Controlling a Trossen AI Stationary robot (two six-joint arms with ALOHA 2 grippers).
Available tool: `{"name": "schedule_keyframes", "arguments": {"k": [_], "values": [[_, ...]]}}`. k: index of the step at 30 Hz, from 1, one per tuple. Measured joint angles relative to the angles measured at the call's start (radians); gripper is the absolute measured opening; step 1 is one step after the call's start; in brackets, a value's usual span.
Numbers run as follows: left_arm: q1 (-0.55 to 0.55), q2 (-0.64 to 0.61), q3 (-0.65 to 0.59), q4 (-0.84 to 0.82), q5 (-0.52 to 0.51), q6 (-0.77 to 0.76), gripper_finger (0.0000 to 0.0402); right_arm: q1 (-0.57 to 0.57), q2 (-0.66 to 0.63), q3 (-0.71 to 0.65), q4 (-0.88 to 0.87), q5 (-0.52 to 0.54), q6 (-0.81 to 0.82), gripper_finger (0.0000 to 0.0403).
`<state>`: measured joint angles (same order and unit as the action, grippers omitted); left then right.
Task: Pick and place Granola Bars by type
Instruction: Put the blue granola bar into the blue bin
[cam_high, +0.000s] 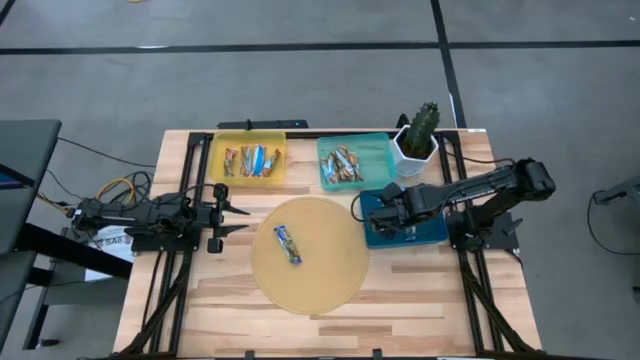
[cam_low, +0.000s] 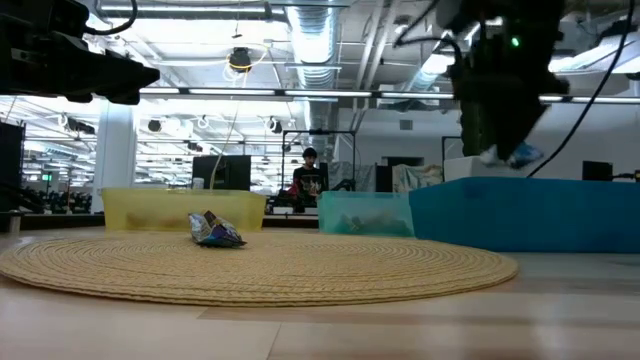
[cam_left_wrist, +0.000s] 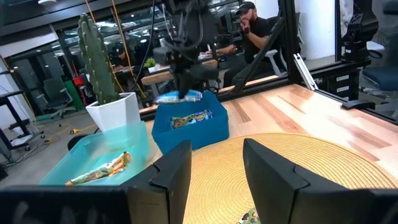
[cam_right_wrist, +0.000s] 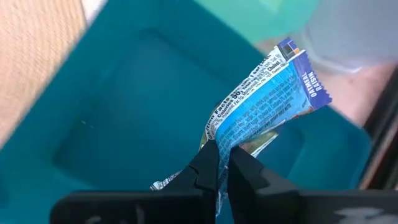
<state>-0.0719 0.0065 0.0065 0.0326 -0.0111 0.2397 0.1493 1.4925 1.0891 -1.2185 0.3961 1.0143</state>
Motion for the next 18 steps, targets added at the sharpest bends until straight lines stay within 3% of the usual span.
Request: {"name": "schedule_keyframes", "arguments": {"k": [8, 18], "values": [[0.0, 0.0, 0.0, 0.0, 0.0, 0.0, 0.014, -0.008, -0.037, -0.192, 0.178, -0.052, 0.001, 0.0011], [0.0, 0.0, 0.0, 0.0, 0.0, 0.0, 0.014, -0.008, -0.032, -0.317, 0.347, -0.087, 0.0, 0.0011]]}}
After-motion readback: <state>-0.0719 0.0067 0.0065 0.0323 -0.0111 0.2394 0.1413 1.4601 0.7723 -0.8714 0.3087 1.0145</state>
